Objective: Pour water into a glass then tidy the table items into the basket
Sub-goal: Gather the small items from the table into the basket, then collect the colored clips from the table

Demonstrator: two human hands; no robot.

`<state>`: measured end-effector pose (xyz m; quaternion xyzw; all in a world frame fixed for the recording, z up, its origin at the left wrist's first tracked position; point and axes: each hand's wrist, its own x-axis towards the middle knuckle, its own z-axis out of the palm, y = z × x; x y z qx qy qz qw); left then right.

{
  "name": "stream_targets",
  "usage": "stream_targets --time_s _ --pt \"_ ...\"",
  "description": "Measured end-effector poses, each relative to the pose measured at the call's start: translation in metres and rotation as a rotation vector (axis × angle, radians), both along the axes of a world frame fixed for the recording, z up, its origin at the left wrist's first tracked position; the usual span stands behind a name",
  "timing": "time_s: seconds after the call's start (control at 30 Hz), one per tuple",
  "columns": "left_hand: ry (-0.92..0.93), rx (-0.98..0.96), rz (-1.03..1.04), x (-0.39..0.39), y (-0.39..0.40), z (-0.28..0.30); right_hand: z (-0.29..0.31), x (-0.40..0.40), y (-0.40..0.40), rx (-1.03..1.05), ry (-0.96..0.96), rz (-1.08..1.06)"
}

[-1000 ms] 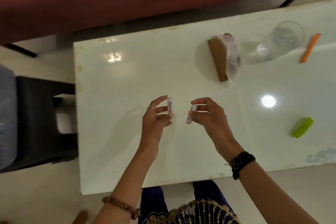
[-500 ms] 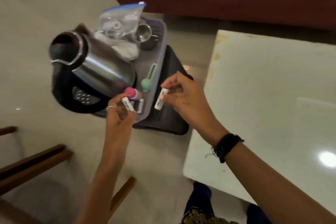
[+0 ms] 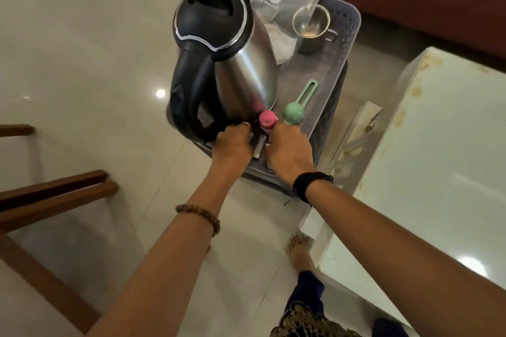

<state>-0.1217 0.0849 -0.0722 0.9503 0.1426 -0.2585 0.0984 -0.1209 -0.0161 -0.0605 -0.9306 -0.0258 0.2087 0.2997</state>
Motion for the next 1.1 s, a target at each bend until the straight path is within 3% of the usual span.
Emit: stream_targets --time_s 0.17,0.33,0.43,0.6,0.73,0.87,1.1 --pt "-0.073 -0.001 0.04 -0.006 0.003 -0.004 -0.003 0.002 0.005 -0.077 0.011 -0.024" --pt "-0.114 0.074 0.004 -0.012 0.0 0.002 0.001 0.0 -0.001 0.0 0.028 -0.071" --pt "-0.233 0.034 0.02 -0.024 -0.007 0.006 0.005 -0.001 -0.009 0.095 0.039 -0.106" --pt "-0.481 -0.317 0.108 -0.047 -0.042 0.023 0.014 -0.008 -0.051 0.384 0.028 -0.247" --pt "-0.546 -0.582 0.108 -0.059 -0.102 0.038 0.017 -0.029 -0.123 0.537 0.027 -0.449" --pt "-0.383 -0.783 0.08 -0.064 -0.191 0.03 0.006 -0.06 -0.214 0.459 0.076 -0.662" --pt "-0.043 -0.861 -0.079 -0.098 -0.38 0.001 -0.016 -0.139 -0.391 0.341 0.11 -1.006"
